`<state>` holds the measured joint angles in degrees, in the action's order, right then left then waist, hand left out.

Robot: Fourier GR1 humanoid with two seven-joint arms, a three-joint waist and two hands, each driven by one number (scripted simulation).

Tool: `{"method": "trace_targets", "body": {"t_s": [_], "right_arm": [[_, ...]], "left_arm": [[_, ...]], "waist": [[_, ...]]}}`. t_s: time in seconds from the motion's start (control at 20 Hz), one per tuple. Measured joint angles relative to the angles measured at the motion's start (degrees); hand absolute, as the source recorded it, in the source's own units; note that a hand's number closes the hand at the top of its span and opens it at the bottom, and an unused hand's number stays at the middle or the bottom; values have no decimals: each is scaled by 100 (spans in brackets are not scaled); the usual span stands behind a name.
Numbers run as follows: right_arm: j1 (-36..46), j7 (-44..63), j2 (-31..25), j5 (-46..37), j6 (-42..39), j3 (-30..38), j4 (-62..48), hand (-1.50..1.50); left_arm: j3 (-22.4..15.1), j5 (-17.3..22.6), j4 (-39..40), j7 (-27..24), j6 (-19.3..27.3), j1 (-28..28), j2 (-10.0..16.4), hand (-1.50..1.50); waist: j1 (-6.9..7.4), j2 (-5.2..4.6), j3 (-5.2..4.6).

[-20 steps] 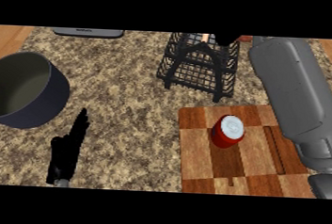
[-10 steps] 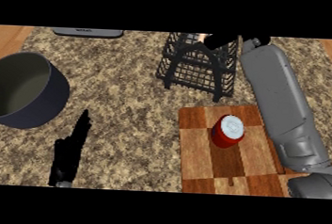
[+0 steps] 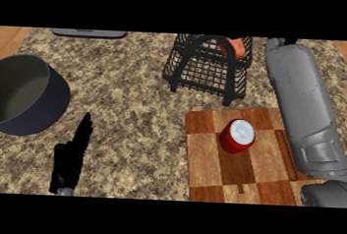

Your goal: Pick the sweet potato from the cutting board and place it in the tiered basket

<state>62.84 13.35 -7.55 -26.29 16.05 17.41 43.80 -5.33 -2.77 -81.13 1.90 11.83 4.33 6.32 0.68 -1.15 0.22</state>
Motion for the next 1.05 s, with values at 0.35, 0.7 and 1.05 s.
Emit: {"method": "trace_targets", "body": {"t_s": [0.35,0.7,1.05], "right_arm": [[-311,313,-889,251,314,645,614,-150],[-1388,610,-2099,1193,-829,1494,1617,-150],[-2729,520,-3158,2373,-2398,2492,2090,-150]], "left_arm": [[42,-16,35,-14,84,87,-51,0],[161,77,-35,-3,19,196,26,0],[164,51,56,-108,-33,163,16,0]], "waist": [[-163,113,-6],[-267,170,-15],[-224,155,-14]]}}
